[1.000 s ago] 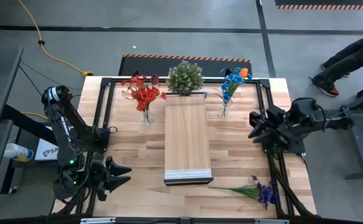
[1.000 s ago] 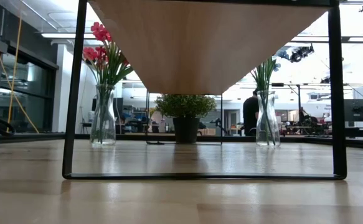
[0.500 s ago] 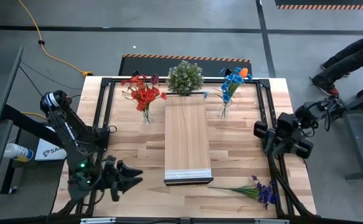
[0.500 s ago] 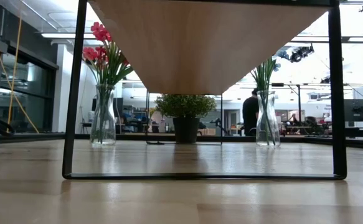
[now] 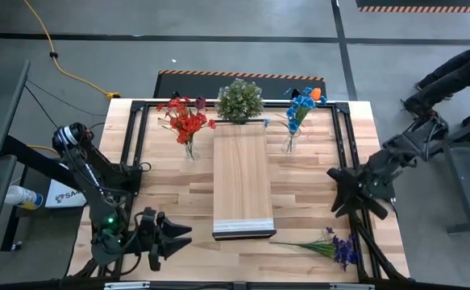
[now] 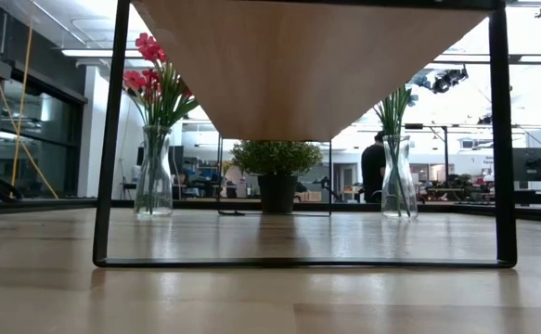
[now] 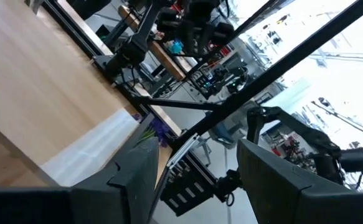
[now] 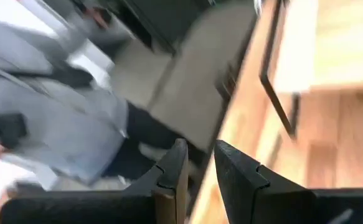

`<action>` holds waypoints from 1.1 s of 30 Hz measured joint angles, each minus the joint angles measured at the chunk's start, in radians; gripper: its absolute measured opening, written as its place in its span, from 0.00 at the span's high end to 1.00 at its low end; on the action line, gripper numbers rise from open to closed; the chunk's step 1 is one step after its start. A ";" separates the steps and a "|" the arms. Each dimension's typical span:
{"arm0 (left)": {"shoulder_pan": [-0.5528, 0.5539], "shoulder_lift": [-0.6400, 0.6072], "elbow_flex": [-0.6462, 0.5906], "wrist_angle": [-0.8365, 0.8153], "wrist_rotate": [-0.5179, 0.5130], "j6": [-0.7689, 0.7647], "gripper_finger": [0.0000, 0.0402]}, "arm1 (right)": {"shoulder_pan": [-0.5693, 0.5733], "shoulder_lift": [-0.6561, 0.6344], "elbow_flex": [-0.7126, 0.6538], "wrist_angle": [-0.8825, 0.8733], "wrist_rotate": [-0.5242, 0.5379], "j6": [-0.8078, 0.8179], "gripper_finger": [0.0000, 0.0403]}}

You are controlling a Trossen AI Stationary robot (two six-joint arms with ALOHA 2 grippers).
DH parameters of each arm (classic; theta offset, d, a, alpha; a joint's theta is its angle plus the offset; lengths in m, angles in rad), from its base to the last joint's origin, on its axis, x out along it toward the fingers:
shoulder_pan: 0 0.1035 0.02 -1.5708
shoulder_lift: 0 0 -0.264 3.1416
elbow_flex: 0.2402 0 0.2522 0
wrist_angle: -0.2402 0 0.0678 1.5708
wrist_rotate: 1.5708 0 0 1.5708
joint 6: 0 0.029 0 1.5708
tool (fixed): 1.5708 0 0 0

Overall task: Pick and place flowers into a vace then onto a shelf
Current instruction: Put the violet flowers into the right transparent vase

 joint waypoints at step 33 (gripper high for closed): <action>0.000 0.024 0.005 -0.069 0.071 -0.003 0.38 | 0.160 0.548 0.178 -0.244 0.084 0.167 0.82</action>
